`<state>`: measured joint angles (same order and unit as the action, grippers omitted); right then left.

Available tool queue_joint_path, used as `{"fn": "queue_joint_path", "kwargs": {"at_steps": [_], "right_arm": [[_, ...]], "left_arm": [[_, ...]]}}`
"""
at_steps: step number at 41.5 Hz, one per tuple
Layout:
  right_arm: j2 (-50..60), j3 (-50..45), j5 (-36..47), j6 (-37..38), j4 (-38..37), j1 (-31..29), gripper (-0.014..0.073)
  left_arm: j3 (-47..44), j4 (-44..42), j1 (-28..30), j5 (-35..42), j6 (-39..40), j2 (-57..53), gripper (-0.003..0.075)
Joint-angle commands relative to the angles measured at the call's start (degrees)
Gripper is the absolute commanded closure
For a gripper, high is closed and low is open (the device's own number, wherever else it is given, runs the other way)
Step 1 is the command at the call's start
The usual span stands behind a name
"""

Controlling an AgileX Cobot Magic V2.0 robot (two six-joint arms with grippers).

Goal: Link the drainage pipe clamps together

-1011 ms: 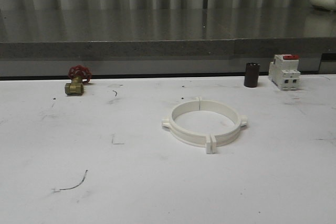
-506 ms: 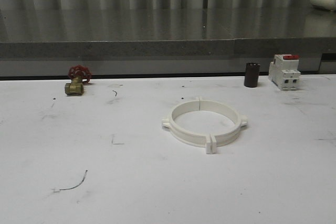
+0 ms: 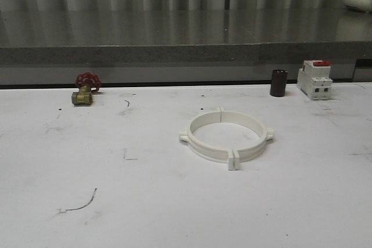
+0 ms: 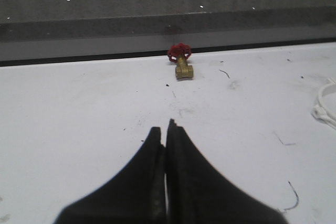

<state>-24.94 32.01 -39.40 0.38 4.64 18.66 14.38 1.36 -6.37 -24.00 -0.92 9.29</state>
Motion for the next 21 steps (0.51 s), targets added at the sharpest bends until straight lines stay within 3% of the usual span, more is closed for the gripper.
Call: {"fn": "queue_joint_path", "kwargs": {"at_steps": [1, 14, 21], "right_arm": [[-0.2, 1.4, 3.7, -0.4, 0.1, -0.1, 0.0711], [-0.2, 1.4, 3.7, -0.4, 0.1, -0.1, 0.0711], [-0.2, 1.4, 3.7, -0.4, 0.1, -0.1, 0.0711]], "left_arm": [[-2.7, 2.2, 2.5, 11.1, 0.3, -1.8, 0.0741], [-15.1, 1.6, 2.9, 27.9, 0.3, -9.0, 0.0741], [-15.9, 1.6, 3.3, 28.3, 0.3, -9.1, 0.0741]]}}
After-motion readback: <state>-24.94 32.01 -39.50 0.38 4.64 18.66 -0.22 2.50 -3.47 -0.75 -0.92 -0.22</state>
